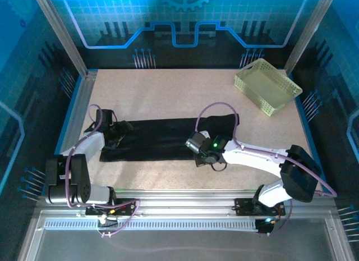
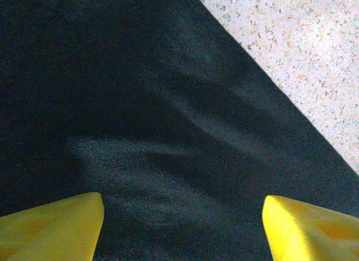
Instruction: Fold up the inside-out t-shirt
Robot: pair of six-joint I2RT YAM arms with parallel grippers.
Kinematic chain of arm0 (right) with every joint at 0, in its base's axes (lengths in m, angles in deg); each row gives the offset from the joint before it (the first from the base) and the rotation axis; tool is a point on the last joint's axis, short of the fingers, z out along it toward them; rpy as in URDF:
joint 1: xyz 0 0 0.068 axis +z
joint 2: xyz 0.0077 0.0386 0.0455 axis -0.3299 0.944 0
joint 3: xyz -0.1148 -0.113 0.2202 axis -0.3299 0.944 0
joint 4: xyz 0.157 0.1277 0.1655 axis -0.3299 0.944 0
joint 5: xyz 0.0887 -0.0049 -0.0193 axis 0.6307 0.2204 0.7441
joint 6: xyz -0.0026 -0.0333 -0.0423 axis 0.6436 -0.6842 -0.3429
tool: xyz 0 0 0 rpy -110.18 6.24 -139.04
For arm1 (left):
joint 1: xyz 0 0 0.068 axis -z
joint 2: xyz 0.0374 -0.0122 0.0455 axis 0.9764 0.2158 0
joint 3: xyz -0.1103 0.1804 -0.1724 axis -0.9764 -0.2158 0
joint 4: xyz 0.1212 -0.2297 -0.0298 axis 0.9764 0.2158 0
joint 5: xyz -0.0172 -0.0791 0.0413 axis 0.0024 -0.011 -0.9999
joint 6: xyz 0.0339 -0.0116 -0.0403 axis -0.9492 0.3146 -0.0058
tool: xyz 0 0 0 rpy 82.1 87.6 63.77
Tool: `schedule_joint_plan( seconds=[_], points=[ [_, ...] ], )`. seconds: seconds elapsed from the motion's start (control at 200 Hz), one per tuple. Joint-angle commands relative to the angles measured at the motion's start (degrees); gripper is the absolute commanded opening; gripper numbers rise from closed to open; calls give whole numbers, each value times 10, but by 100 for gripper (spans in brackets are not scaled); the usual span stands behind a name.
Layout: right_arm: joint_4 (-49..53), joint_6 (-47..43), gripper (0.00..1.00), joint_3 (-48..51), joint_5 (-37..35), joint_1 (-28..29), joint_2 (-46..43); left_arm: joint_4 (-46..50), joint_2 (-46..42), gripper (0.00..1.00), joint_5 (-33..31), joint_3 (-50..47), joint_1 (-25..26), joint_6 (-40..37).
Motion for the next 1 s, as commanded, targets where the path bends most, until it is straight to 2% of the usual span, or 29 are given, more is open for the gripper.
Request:
schedule_joint_plan(
  seconds=[0.0, 0.125, 0.155, 0.2, 0.275, 0.425, 0.495, 0.595, 0.67, 0.82, 0.995],
  points=[
    [13, 38, 0, 9, -7, 5, 4, -10, -3, 76, -4, -12, -3, -4],
    [7, 19, 2, -5, -13, -20, 11, -4, -2, 76, -2, -4, -3, -7],
    [3, 11, 6, -12, -2, -28, 14, -1, -3, 76, -3, -2, -3, -8],
    [-2, 1, 19, -22, 14, -36, 20, 3, -6, 76, -6, -1, -4, -11],
    [5, -12, 34, -41, 19, -34, 21, 8, -13, 76, -11, 0, -4, -14],
    [55, -37, 47, -77, -24, -39, -19, 10, -11, 76, -16, 4, -9, -17],
    [57, -57, 54, -72, -30, -73, -35, 7, -5, 76, -14, 7, -11, -15],
    [47, -83, 56, -57, 35, -171, -16, 1, -3, 76, -7, 9, -11, -10],
    [22, -110, 57, -55, 63, -223, 13, 1, -1, 76, -4, 11, -11, -8],
    [19, -121, 56, -75, 55, -266, 65, 8, -3, 76, -6, 14, -12, -11],
    [31, -122, 52, -76, 36, -271, 102, 3, -1, 76, -4, 9, -11, -10]
  ],
)
